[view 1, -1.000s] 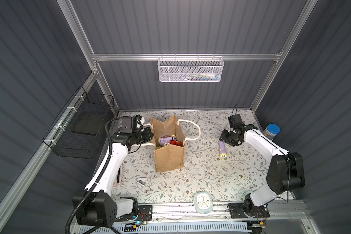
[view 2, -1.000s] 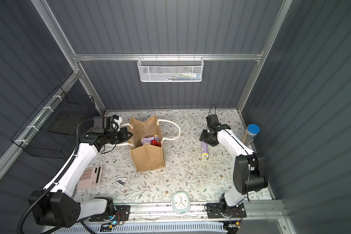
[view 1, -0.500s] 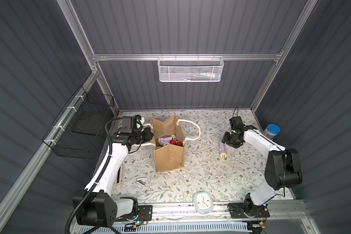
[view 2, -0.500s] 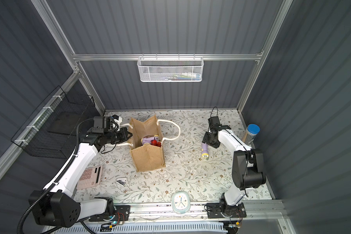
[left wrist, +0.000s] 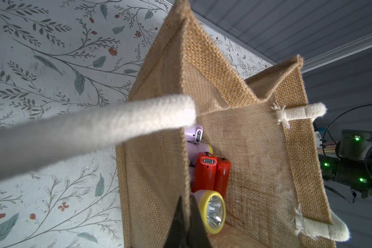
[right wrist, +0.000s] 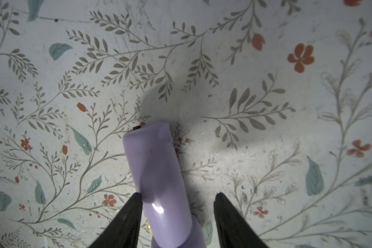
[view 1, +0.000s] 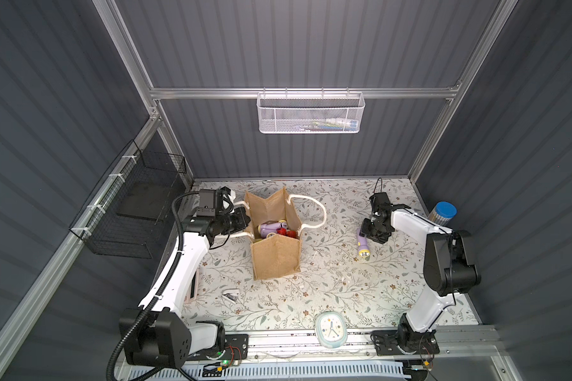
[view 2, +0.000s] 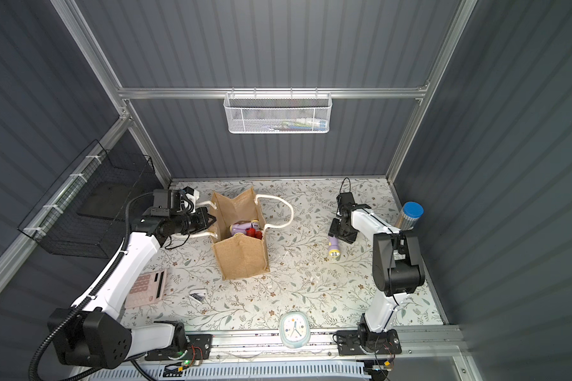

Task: Put the flashlights into the tote bags
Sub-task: Pick up the flashlight from the center of the board.

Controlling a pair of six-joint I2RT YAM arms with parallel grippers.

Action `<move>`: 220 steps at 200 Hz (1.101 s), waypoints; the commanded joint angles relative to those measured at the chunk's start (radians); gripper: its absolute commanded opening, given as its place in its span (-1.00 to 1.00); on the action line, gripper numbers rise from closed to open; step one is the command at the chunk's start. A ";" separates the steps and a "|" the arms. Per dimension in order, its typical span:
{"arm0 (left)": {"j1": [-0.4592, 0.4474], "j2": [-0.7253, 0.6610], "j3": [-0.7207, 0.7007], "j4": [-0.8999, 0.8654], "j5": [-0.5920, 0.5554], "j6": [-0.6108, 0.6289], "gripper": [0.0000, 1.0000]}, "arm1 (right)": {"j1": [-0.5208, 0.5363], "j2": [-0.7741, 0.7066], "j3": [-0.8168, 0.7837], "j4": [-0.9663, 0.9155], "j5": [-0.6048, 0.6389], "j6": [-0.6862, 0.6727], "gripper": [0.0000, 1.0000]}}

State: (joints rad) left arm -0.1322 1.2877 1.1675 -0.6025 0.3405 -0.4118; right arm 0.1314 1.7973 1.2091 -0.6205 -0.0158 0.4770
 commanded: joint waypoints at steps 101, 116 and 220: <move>-0.003 0.025 0.011 0.010 -0.046 -0.011 -1.00 | 0.000 0.154 0.093 0.013 -0.010 -0.066 0.09; -0.003 0.028 0.016 0.007 -0.047 -0.012 -1.00 | 0.001 0.162 0.099 0.022 -0.007 -0.062 0.09; -0.003 0.035 0.023 0.006 -0.045 -0.016 -1.00 | 0.004 0.149 0.079 0.028 0.018 -0.033 -0.07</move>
State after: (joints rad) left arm -0.1322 1.3132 1.1679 -0.5980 0.3099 -0.4164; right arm 0.1318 1.9526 1.3018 -0.5900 -0.0185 0.4305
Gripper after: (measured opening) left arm 0.051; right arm 0.477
